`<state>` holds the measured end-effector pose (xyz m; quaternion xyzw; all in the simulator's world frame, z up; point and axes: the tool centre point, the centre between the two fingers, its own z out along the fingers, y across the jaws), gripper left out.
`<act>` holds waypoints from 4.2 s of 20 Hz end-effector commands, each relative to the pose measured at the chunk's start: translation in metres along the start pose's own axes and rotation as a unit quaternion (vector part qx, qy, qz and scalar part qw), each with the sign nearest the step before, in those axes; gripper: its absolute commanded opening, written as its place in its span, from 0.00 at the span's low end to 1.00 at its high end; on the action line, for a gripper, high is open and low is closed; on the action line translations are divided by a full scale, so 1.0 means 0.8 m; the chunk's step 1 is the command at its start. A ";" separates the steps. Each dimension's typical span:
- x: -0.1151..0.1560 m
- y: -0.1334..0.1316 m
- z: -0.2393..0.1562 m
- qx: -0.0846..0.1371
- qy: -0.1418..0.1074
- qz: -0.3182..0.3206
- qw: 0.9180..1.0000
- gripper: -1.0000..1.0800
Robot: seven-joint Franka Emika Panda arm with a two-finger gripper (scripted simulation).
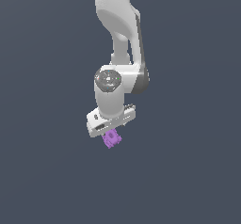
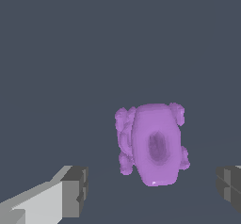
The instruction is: Pick up the object and move it to a goal position.
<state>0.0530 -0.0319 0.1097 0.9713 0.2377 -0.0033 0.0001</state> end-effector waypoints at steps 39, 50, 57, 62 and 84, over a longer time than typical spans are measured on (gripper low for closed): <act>0.008 0.018 0.084 -0.001 0.003 -0.049 0.999 0.00; 0.006 0.028 0.044 -0.003 0.005 -0.048 0.999 0.00; 0.002 0.039 -0.032 -0.002 0.005 -0.049 0.999 0.00; -0.002 0.049 -0.101 -0.002 0.004 -0.049 0.999 0.00; -0.001 0.070 -0.215 -0.001 0.003 -0.050 0.999 0.00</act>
